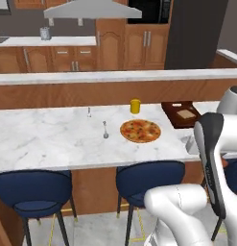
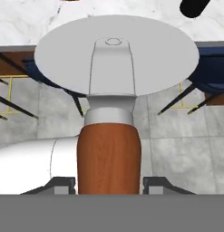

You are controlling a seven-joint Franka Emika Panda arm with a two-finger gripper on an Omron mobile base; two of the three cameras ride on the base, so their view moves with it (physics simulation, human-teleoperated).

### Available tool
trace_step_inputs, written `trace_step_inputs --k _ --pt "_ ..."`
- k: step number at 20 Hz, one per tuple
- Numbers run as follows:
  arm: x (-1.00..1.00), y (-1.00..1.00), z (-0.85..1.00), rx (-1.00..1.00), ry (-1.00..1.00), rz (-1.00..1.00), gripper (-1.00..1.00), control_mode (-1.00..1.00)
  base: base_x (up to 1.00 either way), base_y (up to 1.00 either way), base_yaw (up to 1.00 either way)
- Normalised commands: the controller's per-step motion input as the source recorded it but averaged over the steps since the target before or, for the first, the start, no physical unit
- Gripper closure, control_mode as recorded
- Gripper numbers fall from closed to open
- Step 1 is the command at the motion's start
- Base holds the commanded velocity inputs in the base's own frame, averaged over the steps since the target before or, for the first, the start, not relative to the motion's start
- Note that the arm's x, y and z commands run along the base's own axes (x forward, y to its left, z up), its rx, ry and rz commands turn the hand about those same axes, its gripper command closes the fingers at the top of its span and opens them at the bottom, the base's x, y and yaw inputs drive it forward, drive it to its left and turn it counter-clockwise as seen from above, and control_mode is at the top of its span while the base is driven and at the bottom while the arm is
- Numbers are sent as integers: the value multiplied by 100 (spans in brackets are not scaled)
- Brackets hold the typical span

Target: Take the pizza cutter from the drawer on the left and place it on the dining counter for cutting.

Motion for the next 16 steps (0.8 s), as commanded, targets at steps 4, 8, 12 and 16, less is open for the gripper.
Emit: trace_step_inputs --k 4,8,12,16 --pt "0 0 0 0 0 0 100 100 45 -16 -5" --pt "0 0 0 0 0 0 100 100 44 -32 -17" --pt "0 0 0 0 0 0 100 100 36 -21 -13" --pt "0 0 0 0 0 0 100 100 34 -10 -4"
